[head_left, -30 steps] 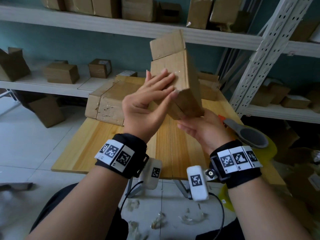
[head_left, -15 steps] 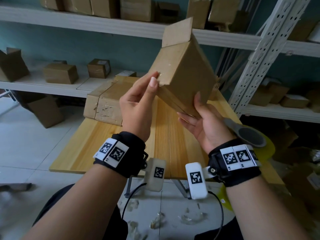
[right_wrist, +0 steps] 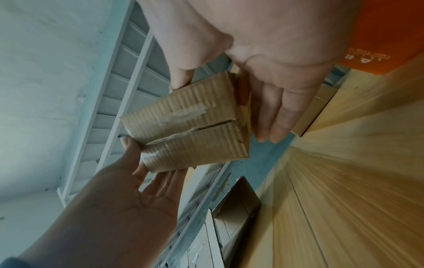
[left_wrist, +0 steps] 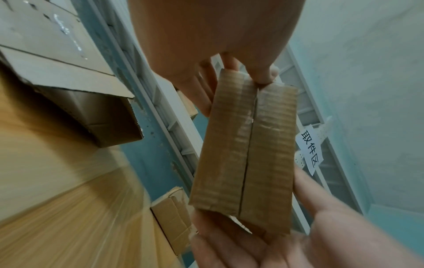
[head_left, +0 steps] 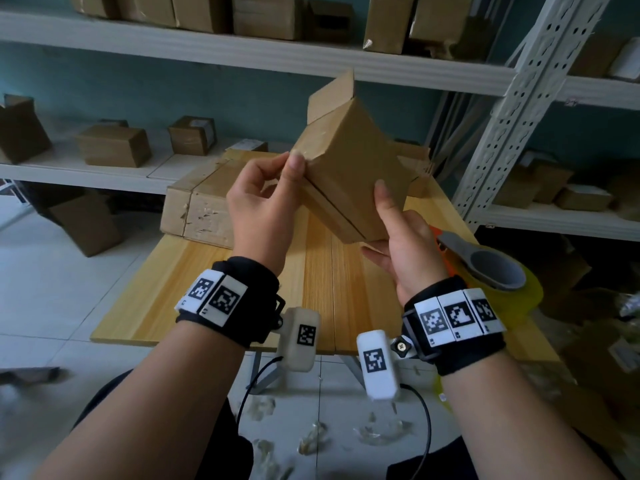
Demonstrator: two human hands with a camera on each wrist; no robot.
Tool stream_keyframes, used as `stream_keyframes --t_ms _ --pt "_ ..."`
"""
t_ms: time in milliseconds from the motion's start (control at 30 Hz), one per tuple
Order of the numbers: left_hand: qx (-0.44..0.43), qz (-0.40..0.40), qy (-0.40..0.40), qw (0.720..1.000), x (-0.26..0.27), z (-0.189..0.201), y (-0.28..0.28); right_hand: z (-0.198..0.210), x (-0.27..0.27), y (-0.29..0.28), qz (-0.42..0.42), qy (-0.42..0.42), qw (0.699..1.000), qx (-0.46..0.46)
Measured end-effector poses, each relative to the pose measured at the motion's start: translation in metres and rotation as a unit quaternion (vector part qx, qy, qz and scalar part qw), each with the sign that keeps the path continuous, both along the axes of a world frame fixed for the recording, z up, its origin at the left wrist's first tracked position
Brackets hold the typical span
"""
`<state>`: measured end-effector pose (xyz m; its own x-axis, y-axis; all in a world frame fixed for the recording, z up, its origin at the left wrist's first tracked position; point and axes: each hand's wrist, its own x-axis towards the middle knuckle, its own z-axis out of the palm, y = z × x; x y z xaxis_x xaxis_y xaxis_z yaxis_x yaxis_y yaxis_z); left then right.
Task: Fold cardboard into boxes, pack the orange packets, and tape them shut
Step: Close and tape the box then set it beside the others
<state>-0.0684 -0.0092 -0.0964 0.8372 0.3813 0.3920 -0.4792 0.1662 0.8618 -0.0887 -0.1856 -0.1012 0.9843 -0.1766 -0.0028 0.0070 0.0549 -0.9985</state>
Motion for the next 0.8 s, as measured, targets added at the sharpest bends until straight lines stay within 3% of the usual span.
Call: stream_keyframes --t_ms 100,367,533,800 --pt "0.017 -0.006 0.005 1.000 0.000 -0.001 0.001 0.003 -0.003 0.001 -0.026 -0.026 0.999 0.000" --pt "0.009 -0.048 0.123 0.991 -0.001 -0.006 -0.011 0.010 0.000 -0.001 -0.134 -0.145 0.979 0.046" --pt "0.134 -0.019 0.140 0.981 0.001 -0.016 -0.018 0.016 -0.003 -0.002 -0.178 -0.189 0.963 0.066" --pt "0.087 0.004 0.142 0.986 0.001 -0.011 -0.015 0.019 -0.003 -0.009 -0.019 -0.188 0.974 0.128"
